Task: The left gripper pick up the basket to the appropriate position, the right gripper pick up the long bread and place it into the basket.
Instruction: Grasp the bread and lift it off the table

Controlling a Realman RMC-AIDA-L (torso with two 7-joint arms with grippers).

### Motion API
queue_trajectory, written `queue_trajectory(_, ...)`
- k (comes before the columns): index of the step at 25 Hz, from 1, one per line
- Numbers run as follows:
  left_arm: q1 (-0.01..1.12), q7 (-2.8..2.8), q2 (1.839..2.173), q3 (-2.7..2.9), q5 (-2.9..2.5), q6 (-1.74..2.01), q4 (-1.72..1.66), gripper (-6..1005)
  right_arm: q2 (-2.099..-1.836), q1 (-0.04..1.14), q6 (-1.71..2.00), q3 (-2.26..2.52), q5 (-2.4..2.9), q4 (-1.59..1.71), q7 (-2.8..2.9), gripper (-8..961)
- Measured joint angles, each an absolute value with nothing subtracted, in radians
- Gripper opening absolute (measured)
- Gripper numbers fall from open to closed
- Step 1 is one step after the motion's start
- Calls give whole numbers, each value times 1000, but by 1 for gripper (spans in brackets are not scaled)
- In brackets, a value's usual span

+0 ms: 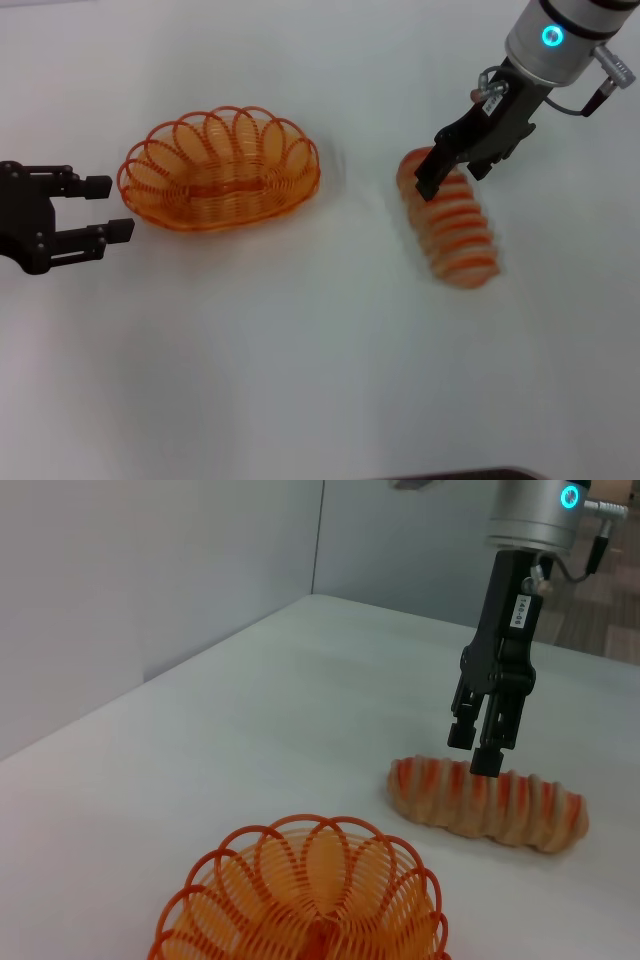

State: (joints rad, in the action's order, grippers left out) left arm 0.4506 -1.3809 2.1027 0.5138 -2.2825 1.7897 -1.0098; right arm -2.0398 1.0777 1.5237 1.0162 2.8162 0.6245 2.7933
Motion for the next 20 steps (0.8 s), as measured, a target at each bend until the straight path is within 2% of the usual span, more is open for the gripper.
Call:
queue_trajectory(8, 448, -1380, 2105, 515, -2282, 1788, -1009, 567, -2068, 1088, 1505, 1027, 2867, 621, 2787, 820)
queue_trajectory(20, 444, -1376, 2108, 513, -2285, 1787, -1008, 566, -2081, 1103, 1477, 1088, 2870, 599, 2790, 819)
